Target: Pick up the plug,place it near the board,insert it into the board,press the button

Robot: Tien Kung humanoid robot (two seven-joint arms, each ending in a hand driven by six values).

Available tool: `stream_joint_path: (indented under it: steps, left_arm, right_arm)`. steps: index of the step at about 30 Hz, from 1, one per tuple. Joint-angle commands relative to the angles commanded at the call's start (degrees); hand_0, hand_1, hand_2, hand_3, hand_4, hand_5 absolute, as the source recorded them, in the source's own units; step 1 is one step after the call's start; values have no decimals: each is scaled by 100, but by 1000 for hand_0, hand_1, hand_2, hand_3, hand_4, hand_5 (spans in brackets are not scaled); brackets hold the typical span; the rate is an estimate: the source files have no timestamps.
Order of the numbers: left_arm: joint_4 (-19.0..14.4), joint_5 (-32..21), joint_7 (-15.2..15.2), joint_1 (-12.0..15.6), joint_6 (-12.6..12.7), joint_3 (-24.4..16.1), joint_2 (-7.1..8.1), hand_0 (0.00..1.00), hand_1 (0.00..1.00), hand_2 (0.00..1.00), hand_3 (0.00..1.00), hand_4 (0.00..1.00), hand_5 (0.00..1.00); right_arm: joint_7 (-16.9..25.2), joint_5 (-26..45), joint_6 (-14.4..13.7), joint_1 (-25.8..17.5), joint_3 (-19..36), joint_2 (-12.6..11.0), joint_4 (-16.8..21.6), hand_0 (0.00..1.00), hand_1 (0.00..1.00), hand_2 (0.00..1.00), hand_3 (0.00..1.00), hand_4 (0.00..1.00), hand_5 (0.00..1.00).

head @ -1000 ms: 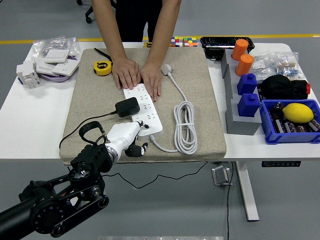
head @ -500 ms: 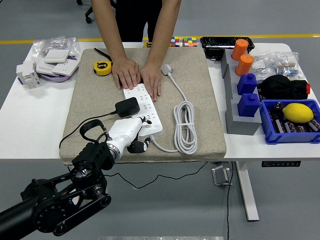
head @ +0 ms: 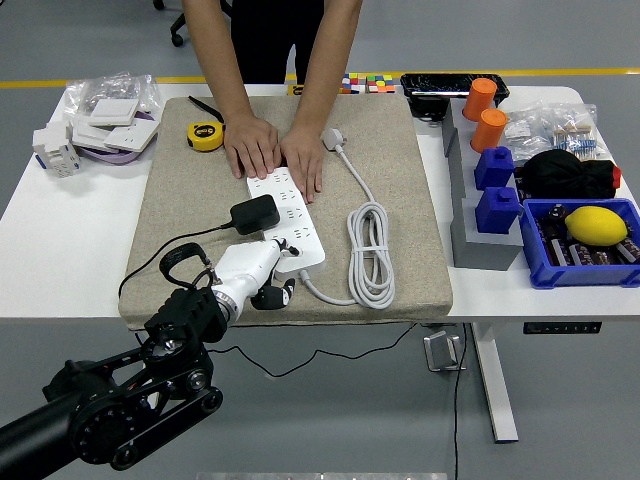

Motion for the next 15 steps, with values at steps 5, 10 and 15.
stream_joint_path:
  steps: [5, 10, 15]
  left_arm:
    - [29, 4, -1, -14, 6, 11, -15, 153, 37, 149, 766, 527, 168]
    - [79, -17, -1, -32, -2, 51, -30, 153, 36, 149, 765, 524, 168]
    - [137, -28, -8, -37, -7, 62, -39, 153, 36, 149, 765, 520, 168]
  right_arm:
    - [3, -2, 4, 3, -8, 1, 0, 998, 927, 871, 904, 998, 998]
    - [2, -4, 4, 4, -9, -3, 0, 998, 927, 871, 904, 998, 998]
    - [-1, -8, 3, 0, -13, -10, 0, 998, 927, 871, 903, 998, 998]
